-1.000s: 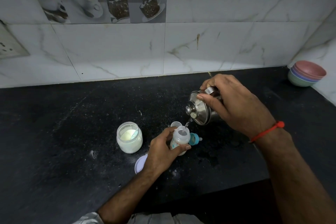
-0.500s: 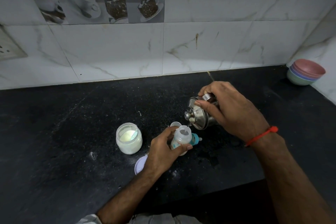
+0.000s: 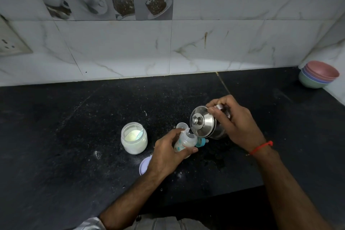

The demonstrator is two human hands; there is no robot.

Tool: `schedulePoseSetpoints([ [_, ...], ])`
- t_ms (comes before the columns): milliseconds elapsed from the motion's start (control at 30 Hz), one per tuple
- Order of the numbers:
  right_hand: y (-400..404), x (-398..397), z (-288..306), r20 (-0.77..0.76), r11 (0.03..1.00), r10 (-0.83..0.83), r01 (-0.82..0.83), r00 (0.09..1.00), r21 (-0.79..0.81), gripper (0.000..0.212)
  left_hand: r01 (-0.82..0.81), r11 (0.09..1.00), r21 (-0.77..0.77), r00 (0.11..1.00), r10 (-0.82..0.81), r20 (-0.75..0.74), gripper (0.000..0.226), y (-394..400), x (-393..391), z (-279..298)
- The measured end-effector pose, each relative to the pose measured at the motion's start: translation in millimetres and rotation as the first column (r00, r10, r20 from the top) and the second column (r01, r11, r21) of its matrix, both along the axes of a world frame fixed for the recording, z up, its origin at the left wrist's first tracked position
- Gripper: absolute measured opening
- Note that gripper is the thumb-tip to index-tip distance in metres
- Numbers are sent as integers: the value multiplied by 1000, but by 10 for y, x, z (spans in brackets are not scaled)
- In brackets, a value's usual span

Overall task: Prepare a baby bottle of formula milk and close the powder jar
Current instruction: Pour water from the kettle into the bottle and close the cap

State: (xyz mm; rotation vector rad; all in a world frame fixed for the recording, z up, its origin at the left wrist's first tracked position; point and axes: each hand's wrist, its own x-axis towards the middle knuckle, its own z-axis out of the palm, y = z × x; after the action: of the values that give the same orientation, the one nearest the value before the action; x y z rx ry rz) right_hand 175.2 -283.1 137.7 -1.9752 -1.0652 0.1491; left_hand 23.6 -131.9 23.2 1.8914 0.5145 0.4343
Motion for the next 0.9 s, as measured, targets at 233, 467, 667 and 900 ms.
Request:
schedulePoseSetpoints([
  [233, -176, 20, -599, -463, 917, -89, 254, 882, 307, 9, -59, 997, -58, 998, 58, -19, 58, -37, -49, -7],
  [467, -405, 92, -1153, -736, 668, -241, 659, 632, 347, 30, -133, 980, -149, 991, 132, -11, 60, 38, -85, 44],
  [667, -495, 216, -1650, -748, 553, -372, 779, 549, 296, 40, -194, 965, -177, 981, 196, -11, 58, 245, -90, 112],
  [900, -480, 147, -1838, -777, 516, -376, 811, 504, 276, 7, -230, 960, -158, 973, 230, -21, 60, 311, -119, 135],
])
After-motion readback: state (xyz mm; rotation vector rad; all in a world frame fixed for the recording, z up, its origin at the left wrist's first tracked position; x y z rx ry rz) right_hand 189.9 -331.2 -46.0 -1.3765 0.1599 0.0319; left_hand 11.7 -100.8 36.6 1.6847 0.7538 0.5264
